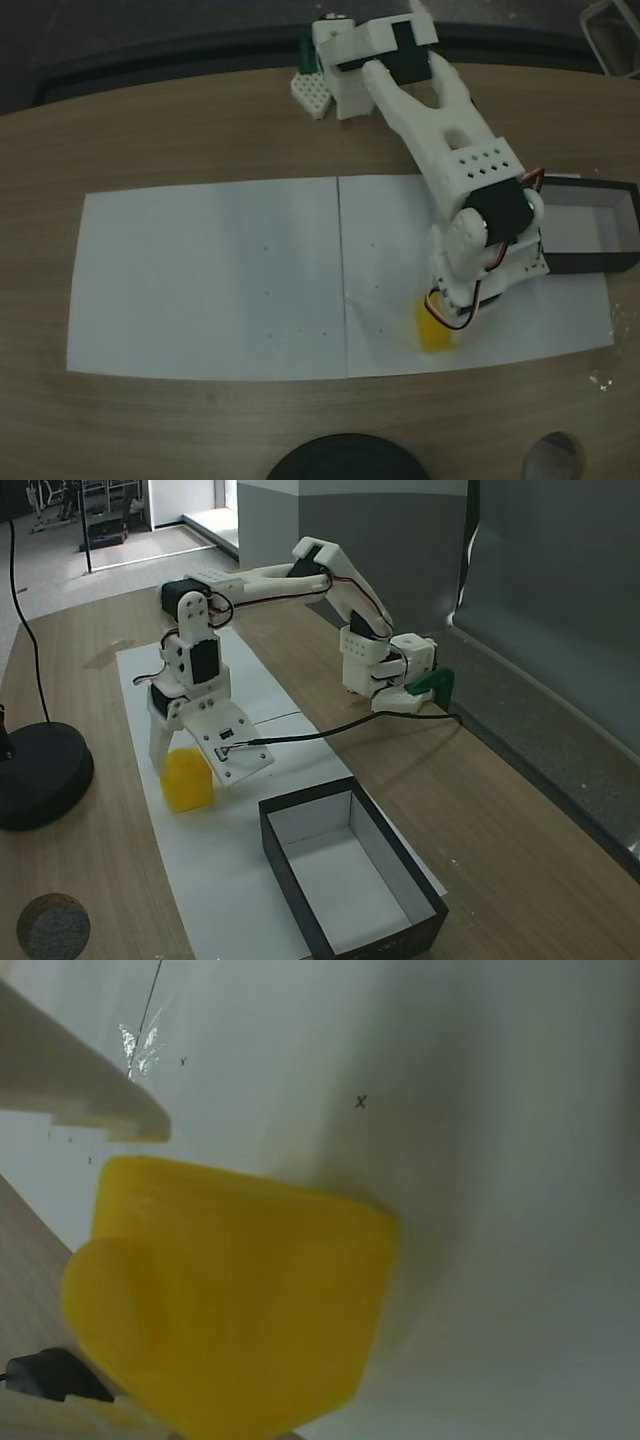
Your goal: Grab a yellow square and put it in the box.
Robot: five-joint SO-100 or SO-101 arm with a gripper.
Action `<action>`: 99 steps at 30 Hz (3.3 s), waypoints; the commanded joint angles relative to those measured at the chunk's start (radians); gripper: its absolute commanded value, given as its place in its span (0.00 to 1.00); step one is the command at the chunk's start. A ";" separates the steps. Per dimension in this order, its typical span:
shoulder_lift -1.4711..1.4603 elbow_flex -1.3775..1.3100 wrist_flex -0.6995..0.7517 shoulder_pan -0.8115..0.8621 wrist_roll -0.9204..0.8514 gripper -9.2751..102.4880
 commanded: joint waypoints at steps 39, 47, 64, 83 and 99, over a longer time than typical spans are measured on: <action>0.842 0.067 0.075 -0.552 -0.066 0.17; 0.637 0.067 0.011 -0.578 -0.064 0.17; 0.383 -0.086 -0.034 -0.710 -0.072 0.17; 0.144 -0.313 -0.032 -0.686 -0.066 0.17; 0.196 -0.390 0.063 -0.660 -0.077 0.10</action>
